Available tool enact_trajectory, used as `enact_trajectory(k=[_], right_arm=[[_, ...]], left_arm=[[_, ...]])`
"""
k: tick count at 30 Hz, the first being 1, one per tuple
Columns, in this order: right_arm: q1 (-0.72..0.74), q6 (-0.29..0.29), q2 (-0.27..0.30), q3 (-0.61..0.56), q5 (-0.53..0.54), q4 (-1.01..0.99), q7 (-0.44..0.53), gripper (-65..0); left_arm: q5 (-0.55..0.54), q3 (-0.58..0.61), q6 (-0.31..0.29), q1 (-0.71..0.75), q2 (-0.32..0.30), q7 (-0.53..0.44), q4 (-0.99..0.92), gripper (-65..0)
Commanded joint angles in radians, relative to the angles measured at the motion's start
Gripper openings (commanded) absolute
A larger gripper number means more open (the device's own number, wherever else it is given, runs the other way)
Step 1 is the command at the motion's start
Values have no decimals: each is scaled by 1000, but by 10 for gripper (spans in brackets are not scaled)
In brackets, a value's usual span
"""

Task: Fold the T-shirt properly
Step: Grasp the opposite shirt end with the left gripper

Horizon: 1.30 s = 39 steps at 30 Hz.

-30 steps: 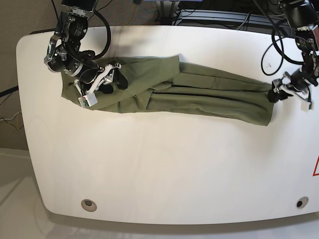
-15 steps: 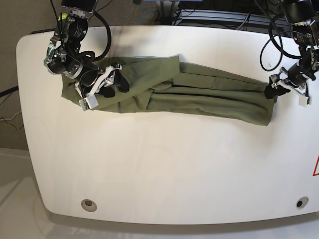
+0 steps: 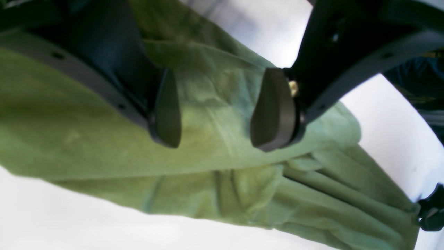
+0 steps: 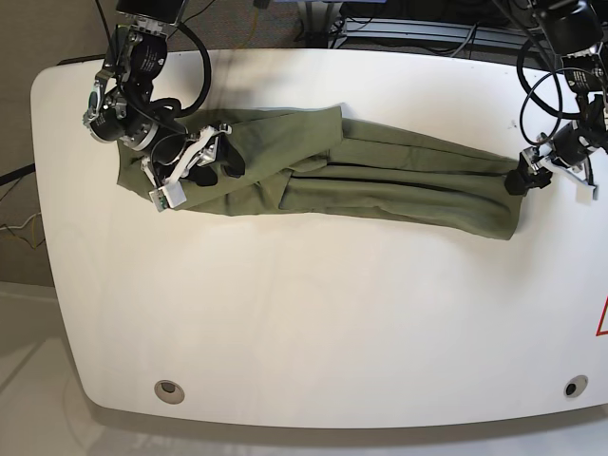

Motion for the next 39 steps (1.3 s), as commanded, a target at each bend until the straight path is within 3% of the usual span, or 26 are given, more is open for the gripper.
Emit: enact_trajectory(k=[1, 5, 9, 17, 19, 23, 27, 39], right_arm=[[14, 9, 8, 0, 19, 15, 21, -304], [15, 10, 8, 1, 18, 17, 21, -304], [13, 9, 9, 2, 14, 17, 21, -304], [16, 5, 8, 4, 13, 16, 24, -302], [16, 9, 8, 3, 13, 17, 22, -303], [16, 17, 9, -1, 16, 19, 20, -304], [16, 17, 9, 0, 14, 21, 18, -304], [15, 13, 10, 0, 9, 19, 20, -301]], left_arm=[[13, 21, -9, -12, -7, 40, -1, -119], [17, 48, -21, -13, -6, 45, -1, -111], [25, 77, -35, 3, -2, 27, 15, -148], [5, 88, -66, 11, -1, -12, 10, -411], [9, 107, -68, 15, -3, -16, 15, -418], [12, 122, -74, 23, 0, -14, 26, -268], [12, 139, -73, 22, 3, -14, 23, -273], [20, 164, -71, 11, 12, -31, 11, -582]])
